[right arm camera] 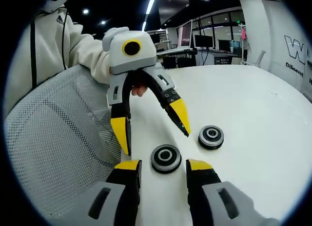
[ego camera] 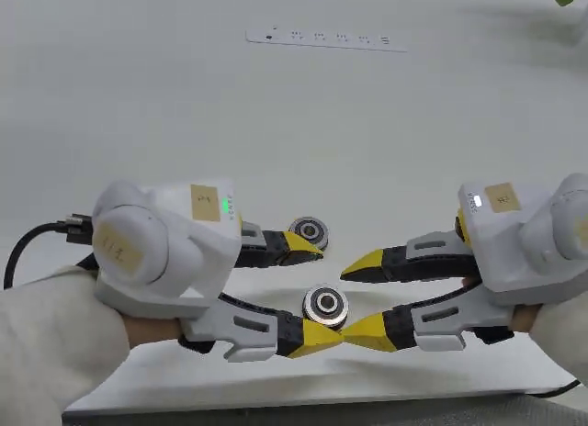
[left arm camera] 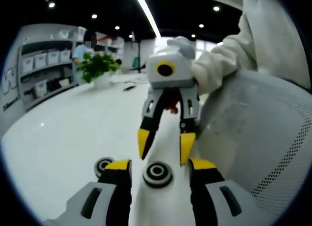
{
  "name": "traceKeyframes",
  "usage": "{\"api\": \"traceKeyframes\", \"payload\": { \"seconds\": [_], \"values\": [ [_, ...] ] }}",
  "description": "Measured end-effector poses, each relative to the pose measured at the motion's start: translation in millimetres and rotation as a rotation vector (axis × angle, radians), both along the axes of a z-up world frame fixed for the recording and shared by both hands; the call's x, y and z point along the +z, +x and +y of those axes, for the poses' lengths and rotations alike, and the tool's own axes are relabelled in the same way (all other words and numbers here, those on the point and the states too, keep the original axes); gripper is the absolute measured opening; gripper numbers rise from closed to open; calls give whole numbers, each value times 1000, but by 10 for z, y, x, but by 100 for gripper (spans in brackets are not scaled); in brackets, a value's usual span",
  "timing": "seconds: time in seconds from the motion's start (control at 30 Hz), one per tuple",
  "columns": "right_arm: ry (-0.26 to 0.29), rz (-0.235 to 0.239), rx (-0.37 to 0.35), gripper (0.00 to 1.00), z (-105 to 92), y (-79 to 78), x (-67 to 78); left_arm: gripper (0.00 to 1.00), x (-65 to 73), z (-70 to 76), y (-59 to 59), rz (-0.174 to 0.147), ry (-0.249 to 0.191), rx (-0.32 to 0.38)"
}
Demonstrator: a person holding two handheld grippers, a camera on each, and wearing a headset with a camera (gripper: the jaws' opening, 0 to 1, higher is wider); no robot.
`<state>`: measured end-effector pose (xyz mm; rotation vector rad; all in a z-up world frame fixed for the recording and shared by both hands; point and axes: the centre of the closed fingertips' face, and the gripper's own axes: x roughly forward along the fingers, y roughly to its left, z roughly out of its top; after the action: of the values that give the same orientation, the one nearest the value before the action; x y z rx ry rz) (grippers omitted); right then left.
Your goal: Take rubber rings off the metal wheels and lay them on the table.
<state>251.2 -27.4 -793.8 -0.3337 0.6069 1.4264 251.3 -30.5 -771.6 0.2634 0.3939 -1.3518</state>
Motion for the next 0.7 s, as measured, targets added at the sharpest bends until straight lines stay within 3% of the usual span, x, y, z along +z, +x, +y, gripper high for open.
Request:
{"api": "traceKeyframes", "payload": {
  "seconds": [0.13, 0.27, 0.7],
  "values": [
    [5, 8, -3, 29, -6, 2, -6, 44, -37, -3, -2, -15, 13, -12],
    [7, 8, -3, 27, 0, 8, -13, 36, -28, -8, 22, -11, -1, -2],
    [-17, 4, 8, 21, -15, 7, -95, 22, -135, -19, 30, -3, 26, 2]
  ]
}}
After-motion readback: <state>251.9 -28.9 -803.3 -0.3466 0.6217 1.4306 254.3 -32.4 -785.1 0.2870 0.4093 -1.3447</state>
